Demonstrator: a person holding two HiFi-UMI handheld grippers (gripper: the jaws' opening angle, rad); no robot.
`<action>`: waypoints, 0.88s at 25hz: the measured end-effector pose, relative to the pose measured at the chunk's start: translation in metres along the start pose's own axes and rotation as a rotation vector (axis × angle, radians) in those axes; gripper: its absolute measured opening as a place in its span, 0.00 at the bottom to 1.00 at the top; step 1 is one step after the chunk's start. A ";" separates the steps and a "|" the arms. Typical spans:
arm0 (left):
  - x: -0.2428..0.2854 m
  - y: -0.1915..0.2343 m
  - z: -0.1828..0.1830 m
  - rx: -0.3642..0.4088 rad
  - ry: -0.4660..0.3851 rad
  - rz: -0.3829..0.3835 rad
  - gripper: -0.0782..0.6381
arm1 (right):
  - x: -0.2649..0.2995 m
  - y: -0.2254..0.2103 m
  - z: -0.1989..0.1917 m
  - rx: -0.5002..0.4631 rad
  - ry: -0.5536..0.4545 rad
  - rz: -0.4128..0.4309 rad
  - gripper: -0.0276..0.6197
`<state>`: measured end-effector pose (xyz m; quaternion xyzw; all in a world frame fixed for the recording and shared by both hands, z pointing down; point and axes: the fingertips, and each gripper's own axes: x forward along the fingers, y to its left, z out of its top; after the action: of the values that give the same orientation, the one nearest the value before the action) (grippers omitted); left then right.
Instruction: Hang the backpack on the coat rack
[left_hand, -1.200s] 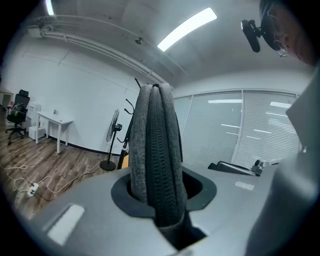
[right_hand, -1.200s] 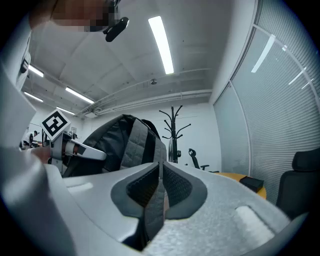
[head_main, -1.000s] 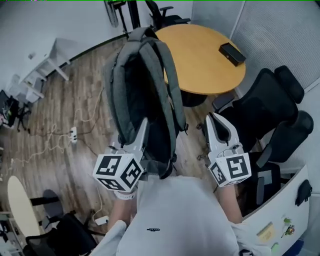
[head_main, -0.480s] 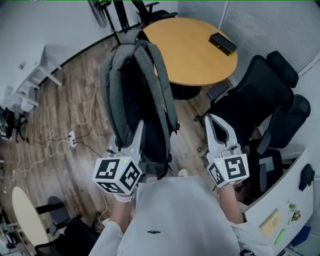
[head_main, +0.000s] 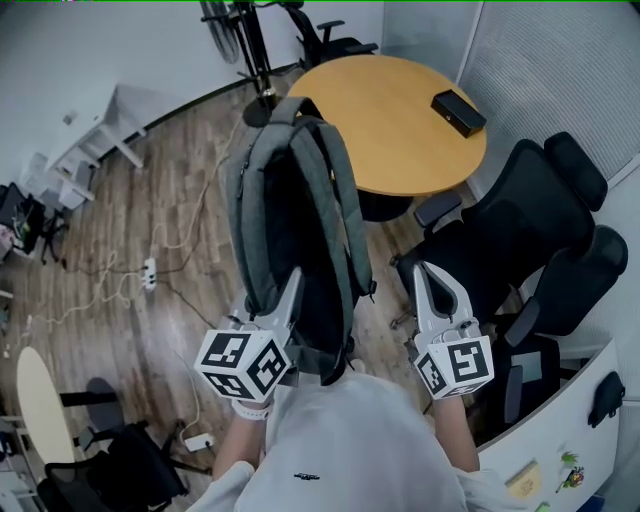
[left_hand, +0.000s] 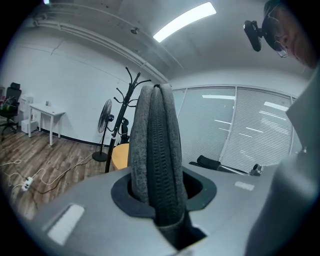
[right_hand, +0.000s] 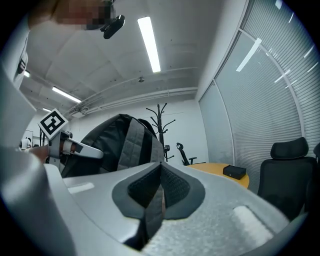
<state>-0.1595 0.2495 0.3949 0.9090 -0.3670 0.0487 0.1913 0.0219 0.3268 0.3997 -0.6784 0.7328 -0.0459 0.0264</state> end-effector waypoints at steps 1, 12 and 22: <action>0.000 -0.002 -0.003 -0.004 0.007 0.004 0.28 | -0.003 -0.002 0.000 0.003 0.000 0.001 0.03; 0.024 0.011 0.005 -0.002 0.040 0.020 0.28 | 0.023 -0.016 -0.007 0.083 0.011 -0.014 0.03; 0.079 0.052 0.033 -0.031 0.021 -0.013 0.28 | 0.103 -0.011 0.013 0.024 0.007 -0.001 0.03</action>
<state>-0.1397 0.1518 0.3982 0.9079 -0.3596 0.0513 0.2094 0.0256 0.2231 0.3907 -0.6783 0.7319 -0.0569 0.0319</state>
